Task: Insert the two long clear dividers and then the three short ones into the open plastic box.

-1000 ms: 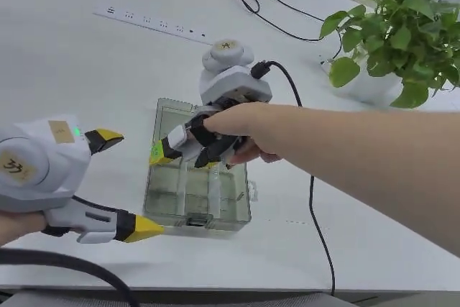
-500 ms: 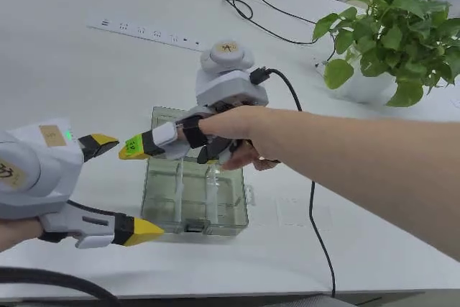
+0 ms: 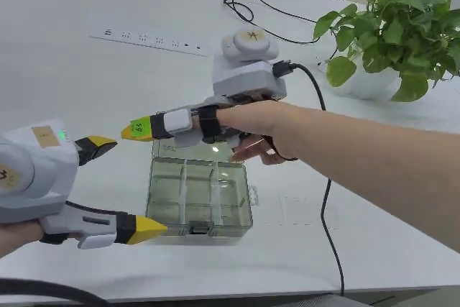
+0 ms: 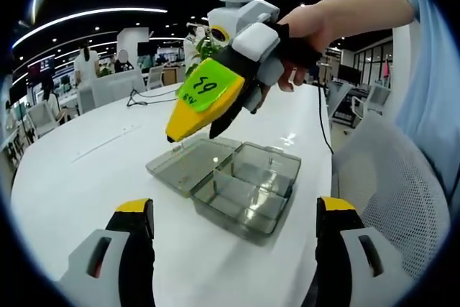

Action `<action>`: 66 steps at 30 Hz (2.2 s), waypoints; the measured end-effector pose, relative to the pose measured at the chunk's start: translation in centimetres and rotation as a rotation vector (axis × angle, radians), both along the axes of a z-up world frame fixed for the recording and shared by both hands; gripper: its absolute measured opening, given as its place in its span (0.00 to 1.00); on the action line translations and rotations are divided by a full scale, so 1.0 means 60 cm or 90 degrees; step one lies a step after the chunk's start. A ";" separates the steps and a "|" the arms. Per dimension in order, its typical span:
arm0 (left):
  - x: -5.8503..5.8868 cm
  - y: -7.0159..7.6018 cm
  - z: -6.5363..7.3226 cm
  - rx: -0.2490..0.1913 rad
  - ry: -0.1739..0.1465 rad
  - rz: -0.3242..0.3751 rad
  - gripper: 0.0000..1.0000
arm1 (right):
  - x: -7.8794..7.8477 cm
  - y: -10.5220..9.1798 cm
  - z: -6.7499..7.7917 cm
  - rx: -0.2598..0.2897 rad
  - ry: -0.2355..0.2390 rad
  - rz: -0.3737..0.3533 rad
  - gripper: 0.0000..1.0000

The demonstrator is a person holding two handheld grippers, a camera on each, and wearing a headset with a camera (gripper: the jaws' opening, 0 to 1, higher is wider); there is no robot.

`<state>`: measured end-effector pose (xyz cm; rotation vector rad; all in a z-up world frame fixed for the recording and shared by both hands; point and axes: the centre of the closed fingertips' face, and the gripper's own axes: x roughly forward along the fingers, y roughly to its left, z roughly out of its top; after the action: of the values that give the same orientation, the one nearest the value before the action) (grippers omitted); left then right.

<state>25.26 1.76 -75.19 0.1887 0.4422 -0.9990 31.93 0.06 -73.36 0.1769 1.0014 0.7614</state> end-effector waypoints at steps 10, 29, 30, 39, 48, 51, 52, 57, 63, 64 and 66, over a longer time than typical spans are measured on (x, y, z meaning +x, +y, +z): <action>0.001 -0.014 0.002 -0.009 0.011 0.012 0.95 | 0.010 -0.048 0.033 0.041 -0.141 0.025 1.00; 0.008 -0.025 0.012 -0.019 0.016 0.044 0.95 | -0.009 -0.183 0.037 0.115 -0.318 0.019 1.00; 0.007 -0.025 0.012 -0.019 0.016 0.044 0.95 | -0.011 -0.189 0.036 0.111 -0.323 0.019 1.00; 0.004 -0.029 0.015 -0.015 0.017 0.060 0.95 | -0.046 -0.244 0.009 0.054 -0.329 0.081 1.00; -0.002 -0.035 0.017 -0.014 0.018 0.072 0.95 | -0.084 -0.267 -0.034 -0.037 -0.307 0.237 1.00; -0.004 -0.036 0.017 -0.012 0.019 0.076 0.95 | -0.093 -0.271 -0.053 -0.080 -0.299 0.311 1.00; -0.005 -0.036 0.017 -0.011 0.019 0.077 0.95 | -0.089 -0.276 -0.060 -0.107 -0.304 0.332 1.00; -0.009 -0.039 0.016 -0.008 0.021 0.081 0.95 | -0.097 -0.287 -0.094 -0.165 -0.274 0.430 0.94; -0.014 -0.042 0.016 -0.003 0.023 0.084 0.95 | -0.096 -0.299 -0.132 -0.207 -0.250 0.503 0.80; -0.015 -0.042 0.016 -0.002 0.021 0.084 0.95 | -0.095 -0.303 -0.140 -0.222 -0.247 0.521 0.76; -0.017 -0.042 0.016 -0.001 0.022 0.086 0.95 | -0.098 -0.303 -0.149 -0.230 -0.236 0.532 0.75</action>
<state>24.25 -0.74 -74.23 0.1375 0.4799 -0.8709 26.04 -18.11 -82.29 -0.7169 0.8223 1.2882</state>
